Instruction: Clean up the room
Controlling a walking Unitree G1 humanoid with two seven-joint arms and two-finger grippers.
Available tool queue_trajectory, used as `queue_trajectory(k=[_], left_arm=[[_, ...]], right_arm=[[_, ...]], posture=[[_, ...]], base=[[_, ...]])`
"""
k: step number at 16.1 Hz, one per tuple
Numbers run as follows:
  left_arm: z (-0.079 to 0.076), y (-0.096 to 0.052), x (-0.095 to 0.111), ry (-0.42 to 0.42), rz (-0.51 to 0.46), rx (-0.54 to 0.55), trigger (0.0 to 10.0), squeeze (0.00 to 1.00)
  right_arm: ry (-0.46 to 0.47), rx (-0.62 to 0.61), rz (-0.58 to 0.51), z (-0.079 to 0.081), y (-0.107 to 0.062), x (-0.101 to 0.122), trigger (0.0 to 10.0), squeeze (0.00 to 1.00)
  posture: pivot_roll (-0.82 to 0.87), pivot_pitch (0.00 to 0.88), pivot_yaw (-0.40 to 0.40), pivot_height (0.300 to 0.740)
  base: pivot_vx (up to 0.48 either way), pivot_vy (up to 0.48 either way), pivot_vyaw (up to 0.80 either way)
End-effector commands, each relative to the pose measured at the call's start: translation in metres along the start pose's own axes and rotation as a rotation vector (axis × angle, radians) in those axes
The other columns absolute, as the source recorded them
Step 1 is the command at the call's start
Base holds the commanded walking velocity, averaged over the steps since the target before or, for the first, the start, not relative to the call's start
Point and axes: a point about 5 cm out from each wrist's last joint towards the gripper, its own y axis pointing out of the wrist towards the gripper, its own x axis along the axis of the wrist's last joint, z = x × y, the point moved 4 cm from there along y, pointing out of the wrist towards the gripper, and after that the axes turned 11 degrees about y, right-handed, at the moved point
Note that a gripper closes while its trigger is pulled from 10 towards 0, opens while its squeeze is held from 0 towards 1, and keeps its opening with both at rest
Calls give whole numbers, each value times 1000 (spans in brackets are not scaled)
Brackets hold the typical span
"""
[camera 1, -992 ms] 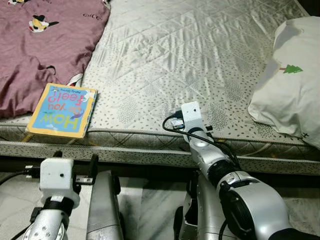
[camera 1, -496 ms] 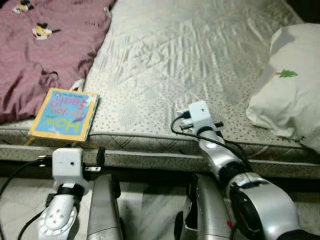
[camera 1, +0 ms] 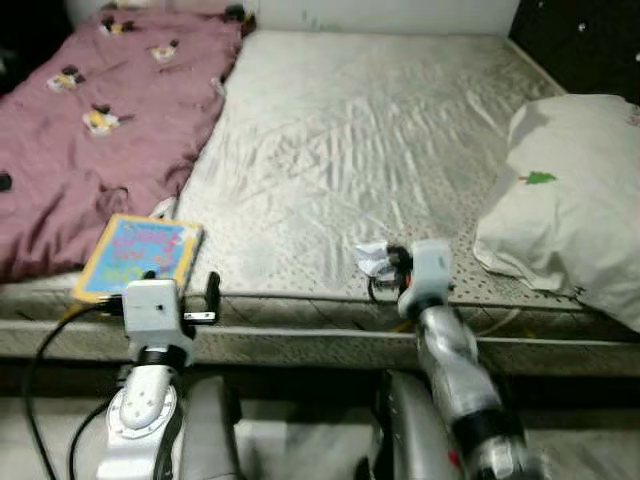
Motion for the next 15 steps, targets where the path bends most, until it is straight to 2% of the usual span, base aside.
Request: queue_trajectory(k=[1, 3, 4, 7, 9, 10, 13, 15], left_arm=[[-3, 4, 1, 7, -14, -15, 10000, 0], [-6, 8, 2, 6, -25, -30, 10000, 0], [-7, 8, 2, 10, -28, -34, 10000, 0], [-2, 8, 3, 11, -36, -14, 10000, 0], [2, -5, 0, 17, -17, -2, 10000, 0], [4, -15, -3, 27, 2, -7, 10000, 0], [2, -32, -2, 46, 24, -49, 10000, 0], [6, -39, 0, 51, 32, -50, 10000, 0]], right_arm=[[6, 27, -53, 6, -1, 16, 10000, 0], [6, 25, -20, 4, -7, 7, 10000, 0], [16, 25, -10, 2, -9, 5, 10000, 1000], [22, 44, 15, 6, -8, 10, 10000, 1000], [3, 41, 62, 10, 7, 6, 10000, 1000], [-22, 26, 133, 11, 15, -4, 10000, 1000], [-16, 9, 282, 17, 26, -23, 10000, 1000], [-16, 6, 327, 19, 32, -25, 10000, 1000]], posture=[[37, 0, 6, 499], [31, 0, 17, 499], [34, 0, 12, 499], [62, 6, -5, 499], [92, 45, -4, 499], [111, 78, 4, 499], [166, 148, 6, 499], [188, 181, 8, 499]], base=[[0, 0, 0], [0, 0, 0], [0, 0, 0], [0, 0, 0], [0, 0, 0], [0, 0, 0], [0, 0, 0], [0, 0, 0]])
